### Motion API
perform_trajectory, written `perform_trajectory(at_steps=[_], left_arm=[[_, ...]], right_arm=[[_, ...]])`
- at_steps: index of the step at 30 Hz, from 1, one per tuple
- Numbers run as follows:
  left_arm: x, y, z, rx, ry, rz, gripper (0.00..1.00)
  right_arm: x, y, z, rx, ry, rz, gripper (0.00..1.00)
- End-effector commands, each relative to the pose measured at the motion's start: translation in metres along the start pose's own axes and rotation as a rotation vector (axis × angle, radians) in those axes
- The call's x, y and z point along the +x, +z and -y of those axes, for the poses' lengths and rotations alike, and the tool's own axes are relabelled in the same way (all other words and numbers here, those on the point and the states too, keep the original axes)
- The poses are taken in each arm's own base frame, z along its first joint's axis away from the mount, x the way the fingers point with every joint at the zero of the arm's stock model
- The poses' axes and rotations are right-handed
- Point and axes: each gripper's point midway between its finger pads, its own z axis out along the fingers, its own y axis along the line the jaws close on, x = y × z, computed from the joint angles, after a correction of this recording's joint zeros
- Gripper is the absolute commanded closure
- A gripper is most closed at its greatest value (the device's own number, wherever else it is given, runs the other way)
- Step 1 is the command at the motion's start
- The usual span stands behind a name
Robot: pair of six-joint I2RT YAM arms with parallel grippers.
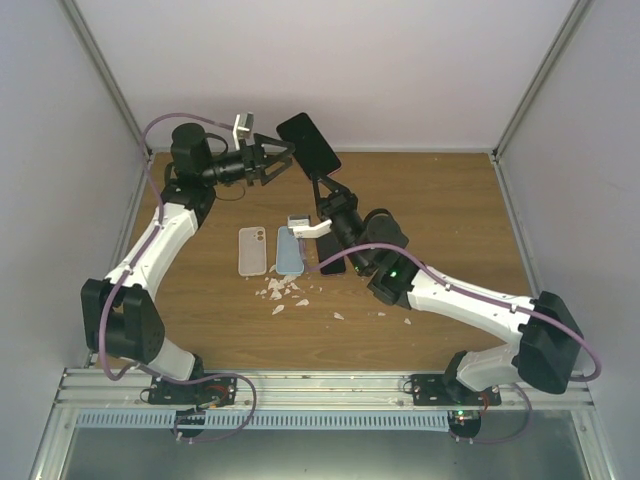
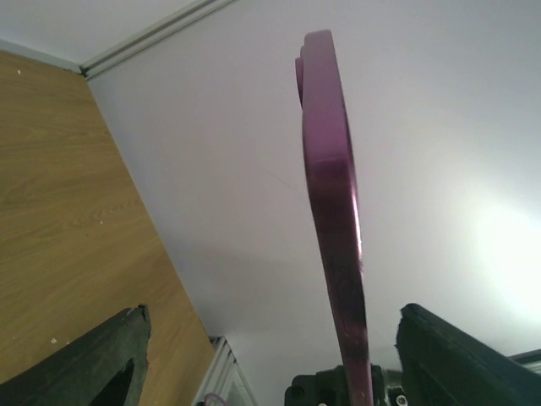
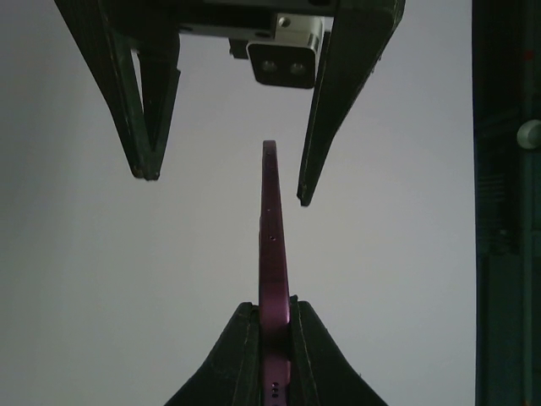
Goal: Take the phone out of the phone case
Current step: Place the phone at the center of the board.
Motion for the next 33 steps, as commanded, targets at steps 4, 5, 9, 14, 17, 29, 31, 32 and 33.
perform_trajectory(at_steps=[4, 5, 9, 14, 17, 29, 31, 32, 33], left_arm=[[-0.0065, 0.0081, 0.0223, 0.071, 0.058, 0.006, 0.34], [-0.0066, 0.0083, 0.0227, 0.075, 0.056, 0.006, 0.36], [-0.006, 0.0088, 0.0238, 0.096, 0.044, 0.005, 0.48], [-0.0053, 0.0099, 0.0251, 0.118, 0.041, 0.003, 0.67], [-0.0064, 0.0103, 0.0258, 0.124, 0.043, 0.004, 0.75], [-0.0071, 0.0103, 0.021, 0.112, 0.031, 0.012, 0.98], [-0.0072, 0.0105, 0.0199, 0.11, 0.03, 0.012, 1.0], [-0.0074, 0.0105, 0.0193, 0.11, 0.029, 0.013, 1.0], [-0.0081, 0.0101, 0.0193, 0.109, 0.031, 0.014, 1.0]], right_arm=[[-0.0029, -0.0034, 0.0242, 0.092, 0.038, -0.011, 1.0], [-0.0029, -0.0035, 0.0239, 0.091, 0.038, -0.011, 0.99], [-0.0026, -0.0035, 0.0235, 0.09, 0.041, -0.013, 1.0], [-0.0032, -0.0034, 0.0213, 0.078, 0.059, -0.014, 1.0], [-0.0035, -0.003, 0.0223, 0.068, 0.089, -0.015, 0.99], [-0.0047, -0.0044, 0.0204, 0.058, 0.104, -0.012, 0.94], [-0.0051, -0.0053, 0.0181, 0.055, 0.097, -0.011, 0.86], [-0.005, -0.0058, 0.0178, 0.055, 0.096, -0.01, 0.78], [-0.0052, -0.0061, 0.0176, 0.055, 0.096, -0.008, 0.71]])
